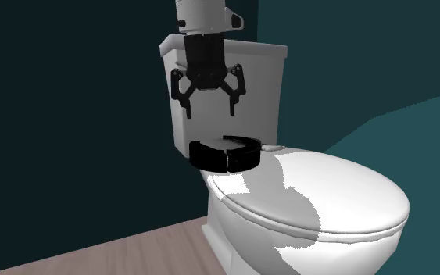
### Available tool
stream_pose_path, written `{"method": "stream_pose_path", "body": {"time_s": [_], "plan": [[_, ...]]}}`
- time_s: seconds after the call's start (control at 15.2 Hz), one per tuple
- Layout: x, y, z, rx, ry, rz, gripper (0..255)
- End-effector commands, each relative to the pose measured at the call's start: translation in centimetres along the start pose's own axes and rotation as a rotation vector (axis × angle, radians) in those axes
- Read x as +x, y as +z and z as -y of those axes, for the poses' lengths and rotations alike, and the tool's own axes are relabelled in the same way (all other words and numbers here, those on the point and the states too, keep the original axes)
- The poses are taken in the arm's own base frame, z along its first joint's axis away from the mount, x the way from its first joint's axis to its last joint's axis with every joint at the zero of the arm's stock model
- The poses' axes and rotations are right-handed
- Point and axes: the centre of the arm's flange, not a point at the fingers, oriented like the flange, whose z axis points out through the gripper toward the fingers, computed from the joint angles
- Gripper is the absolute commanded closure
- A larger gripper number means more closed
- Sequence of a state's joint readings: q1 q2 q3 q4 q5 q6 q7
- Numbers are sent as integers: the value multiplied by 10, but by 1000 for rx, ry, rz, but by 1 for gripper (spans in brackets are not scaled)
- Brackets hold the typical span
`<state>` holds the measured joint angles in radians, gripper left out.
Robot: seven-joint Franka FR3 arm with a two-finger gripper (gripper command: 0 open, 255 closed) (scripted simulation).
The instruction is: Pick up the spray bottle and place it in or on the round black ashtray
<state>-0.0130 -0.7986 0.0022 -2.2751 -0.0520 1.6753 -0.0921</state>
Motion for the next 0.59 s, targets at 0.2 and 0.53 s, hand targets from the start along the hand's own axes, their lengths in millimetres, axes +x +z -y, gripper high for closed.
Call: {"method": "stream_pose_path", "body": {"time_s": [0.2,0.53], "plan": [[21,18,-32,13,-98,16,0],[62,51,-79,34,-260,44,0]]}}
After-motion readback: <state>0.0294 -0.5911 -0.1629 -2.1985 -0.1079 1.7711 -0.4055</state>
